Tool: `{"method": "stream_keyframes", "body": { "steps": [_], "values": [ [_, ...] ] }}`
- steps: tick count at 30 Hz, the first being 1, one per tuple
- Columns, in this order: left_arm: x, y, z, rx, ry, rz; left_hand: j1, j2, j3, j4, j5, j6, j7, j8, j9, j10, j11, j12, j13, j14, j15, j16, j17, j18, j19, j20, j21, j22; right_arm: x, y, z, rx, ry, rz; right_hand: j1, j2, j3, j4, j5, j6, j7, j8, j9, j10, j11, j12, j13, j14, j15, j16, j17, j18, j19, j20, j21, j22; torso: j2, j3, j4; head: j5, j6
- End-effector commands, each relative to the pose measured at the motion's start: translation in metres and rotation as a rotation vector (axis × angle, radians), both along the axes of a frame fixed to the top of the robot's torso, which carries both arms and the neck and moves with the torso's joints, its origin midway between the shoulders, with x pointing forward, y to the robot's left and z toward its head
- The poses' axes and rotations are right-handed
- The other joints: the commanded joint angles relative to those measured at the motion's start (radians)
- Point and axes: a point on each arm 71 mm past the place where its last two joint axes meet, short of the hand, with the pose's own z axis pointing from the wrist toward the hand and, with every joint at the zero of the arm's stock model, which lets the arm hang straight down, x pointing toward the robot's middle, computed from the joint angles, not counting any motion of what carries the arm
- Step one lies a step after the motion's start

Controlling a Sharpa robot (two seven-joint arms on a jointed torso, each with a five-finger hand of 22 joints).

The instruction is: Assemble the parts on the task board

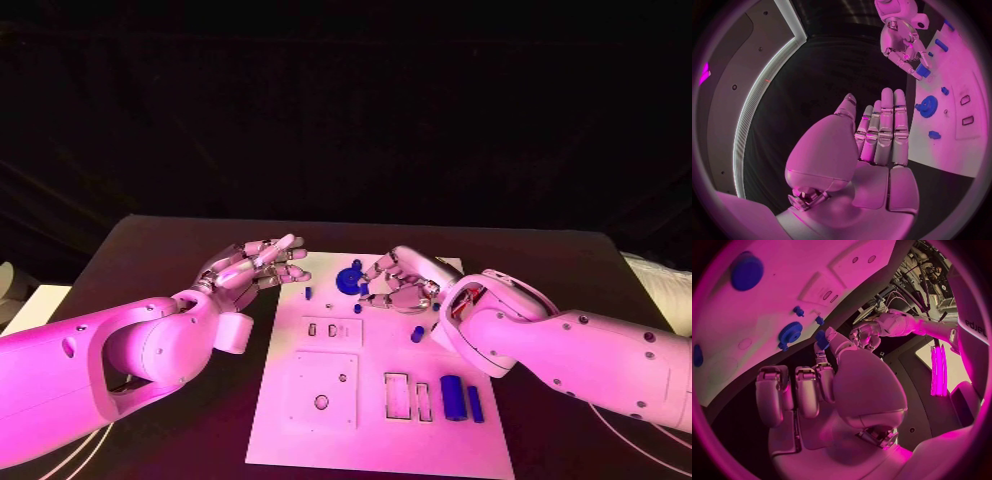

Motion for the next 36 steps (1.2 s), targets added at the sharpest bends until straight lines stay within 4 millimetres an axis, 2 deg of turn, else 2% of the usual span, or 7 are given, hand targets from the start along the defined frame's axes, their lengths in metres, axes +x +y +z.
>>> {"method": "stream_keyframes", "body": {
  "steps": [1, 6, 12, 18, 23, 36],
  "values": [
    [0.000, -0.001, 0.001, -0.010, -0.012, -0.002, 0.003, 0.003, 0.001, -0.007, 0.002, -0.004, 0.001, -0.003, 0.001, -0.001, -0.002, -0.002, 0.001, -0.007, 0.003, -0.003, 0.001, 0.003, -0.006, -0.001, -0.004, -0.001, -0.001, 0.007, -0.007, -0.091, -0.011, 0.000, -0.002, 0.004, 0.008, 0.000, 0.005, 0.012, -0.020, -0.003, 0.016, 0.011, -0.005, -0.005, 0.113, 0.092, -0.007, -0.002, 0.196, -0.010, 0.039, -0.007, 0.004, 0.145, -0.001, -0.0007, 0.0002, 0.010, -0.005],
    [0.001, -0.001, 0.001, -0.011, -0.013, -0.003, 0.003, 0.003, 0.001, -0.007, 0.002, -0.004, 0.001, -0.003, 0.001, -0.001, -0.002, -0.002, 0.001, -0.007, 0.003, -0.003, 0.001, 0.003, -0.006, -0.001, -0.004, -0.001, -0.005, 0.020, -0.016, -0.126, -0.001, 0.019, -0.004, 0.002, 0.007, -0.001, 0.005, 0.010, -0.019, -0.005, 0.015, 0.010, -0.005, -0.006, 0.113, 0.091, -0.007, -0.003, 0.194, -0.010, 0.039, -0.007, 0.004, 0.144, -0.001, -0.0014, 0.0000, 0.013, -0.007],
    [0.000, -0.003, 0.001, -0.012, -0.013, -0.006, 0.003, 0.003, 0.001, -0.007, 0.002, -0.004, 0.001, -0.003, 0.001, -0.001, -0.002, -0.002, 0.001, -0.007, 0.003, -0.003, 0.001, 0.003, -0.006, -0.001, -0.004, -0.001, -0.008, 0.033, -0.023, -0.161, 0.004, 0.037, -0.010, 0.001, 0.007, 0.000, 0.005, 0.005, -0.016, -0.008, 0.015, 0.008, -0.002, -0.009, 0.111, 0.091, -0.005, -0.004, 0.192, -0.010, 0.038, -0.007, 0.003, 0.143, 0.000, 0.0004, 0.0014, 0.016, -0.010],
    [0.000, -0.004, 0.002, -0.012, -0.012, -0.008, 0.003, 0.003, 0.001, -0.007, 0.002, -0.004, 0.001, -0.003, 0.001, -0.001, -0.002, -0.002, 0.001, -0.007, 0.003, -0.003, 0.001, 0.003, -0.006, -0.001, -0.004, -0.001, -0.009, 0.039, -0.028, -0.190, 0.011, 0.047, -0.012, 0.000, 0.006, 0.001, 0.005, 0.003, -0.015, -0.009, 0.015, 0.008, -0.002, -0.009, 0.111, 0.091, -0.005, -0.004, 0.192, -0.010, 0.039, -0.006, 0.004, 0.144, 0.000, 0.0001, 0.0004, 0.018, -0.011],
    [0.000, -0.005, 0.002, -0.013, -0.011, -0.011, 0.003, 0.003, 0.001, -0.007, 0.002, -0.004, 0.001, -0.003, 0.001, -0.001, -0.002, -0.002, 0.001, -0.007, 0.003, -0.003, 0.001, 0.003, -0.006, -0.001, -0.004, -0.001, -0.009, 0.043, -0.033, -0.215, 0.017, 0.058, -0.015, 0.001, 0.007, 0.001, 0.005, 0.001, -0.014, -0.011, 0.015, 0.007, -0.001, -0.011, 0.110, 0.090, -0.004, -0.005, 0.189, -0.010, 0.037, -0.006, 0.002, 0.141, 0.000, 0.0003, 0.0018, 0.013, -0.013],
    [0.000, -0.006, 0.002, -0.015, -0.011, -0.015, 0.003, 0.003, 0.001, -0.007, 0.002, -0.004, 0.001, -0.003, 0.001, -0.001, -0.002, -0.002, 0.001, -0.007, 0.003, -0.003, 0.001, 0.003, -0.006, -0.001, -0.004, -0.001, -0.014, 0.051, -0.040, -0.242, 0.034, 0.088, -0.016, 0.001, 0.006, 0.002, 0.005, 0.000, -0.014, -0.012, 0.015, 0.007, 0.000, -0.012, 0.110, 0.090, -0.004, -0.005, 0.189, -0.010, 0.037, -0.006, 0.002, 0.141, 0.000, 0.0007, 0.0013, 0.017, -0.020]
  ]
}}
